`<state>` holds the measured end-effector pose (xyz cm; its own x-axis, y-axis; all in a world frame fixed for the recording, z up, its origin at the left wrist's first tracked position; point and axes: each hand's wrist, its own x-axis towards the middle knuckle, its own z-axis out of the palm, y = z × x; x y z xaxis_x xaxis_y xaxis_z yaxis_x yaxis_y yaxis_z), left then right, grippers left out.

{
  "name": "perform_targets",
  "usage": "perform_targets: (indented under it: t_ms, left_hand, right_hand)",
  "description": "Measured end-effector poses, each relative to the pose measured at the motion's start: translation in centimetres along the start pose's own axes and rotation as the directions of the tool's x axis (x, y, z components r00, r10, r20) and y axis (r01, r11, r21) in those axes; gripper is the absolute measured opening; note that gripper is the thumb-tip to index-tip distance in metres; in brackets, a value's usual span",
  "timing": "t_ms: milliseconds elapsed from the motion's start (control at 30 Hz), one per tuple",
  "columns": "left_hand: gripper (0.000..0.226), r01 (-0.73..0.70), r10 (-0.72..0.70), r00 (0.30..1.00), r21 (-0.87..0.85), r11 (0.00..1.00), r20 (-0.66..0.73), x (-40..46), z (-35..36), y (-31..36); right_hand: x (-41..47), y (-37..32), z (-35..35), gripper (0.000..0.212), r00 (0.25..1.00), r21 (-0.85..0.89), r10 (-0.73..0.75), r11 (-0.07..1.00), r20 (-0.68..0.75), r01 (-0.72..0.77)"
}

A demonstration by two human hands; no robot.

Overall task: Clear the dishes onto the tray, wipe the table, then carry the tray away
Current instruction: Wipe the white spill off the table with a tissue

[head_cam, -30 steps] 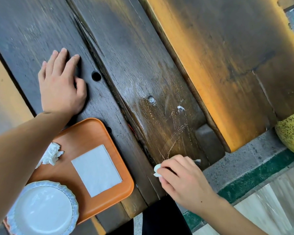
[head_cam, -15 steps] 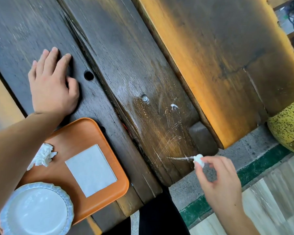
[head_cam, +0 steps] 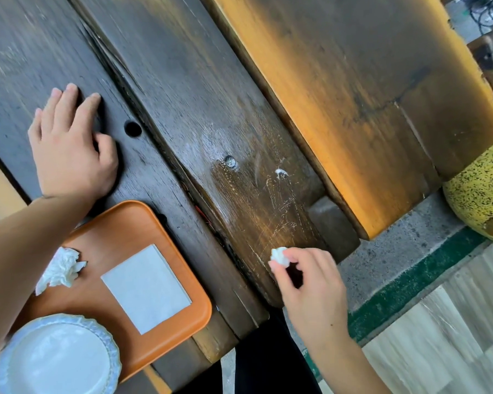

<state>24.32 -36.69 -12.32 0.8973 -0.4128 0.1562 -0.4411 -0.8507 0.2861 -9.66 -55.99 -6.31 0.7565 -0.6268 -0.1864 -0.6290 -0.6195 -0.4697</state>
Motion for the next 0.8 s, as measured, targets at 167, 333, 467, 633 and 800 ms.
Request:
perform_targets:
  t_ms: [167,333,467,633,800]
  left_hand:
    - [0.057,-0.003,0.003,1.0,-0.006,1.0,0.0,0.0,-0.1,0.0]
    - [0.058,0.0,0.0,1.0,-0.008,1.0,-0.003,0.0,-0.1,0.1]
    - [0.059,0.011,-0.011,1.0,0.01,1.0,0.008,0.0,0.0,0.1]
    - [0.058,-0.001,0.001,1.0,-0.002,1.0,0.002,0.0,-0.1,0.1]
    - [0.057,-0.013,0.013,1.0,-0.016,1.0,0.0,0.1,0.1,-0.2]
  right_hand:
    - [-0.3,-1.4,0.3,0.011,0.999,0.125,-0.025,0.992,-0.044,0.031]
    - [-1.2,1.9,-3.3,0.013,0.973,0.174,0.225,0.961,-0.049,-0.214]
    - [-1.6,4.4,-4.1,0.012,0.955,0.068,0.293,0.955,-0.038,-0.29]
    - [-0.7,3.6,-3.1,0.01,0.966,0.025,0.255,0.967,-0.038,-0.254]
    - [0.1,1.4,-1.3,0.01,0.994,0.003,0.107,0.994,-0.011,-0.107]
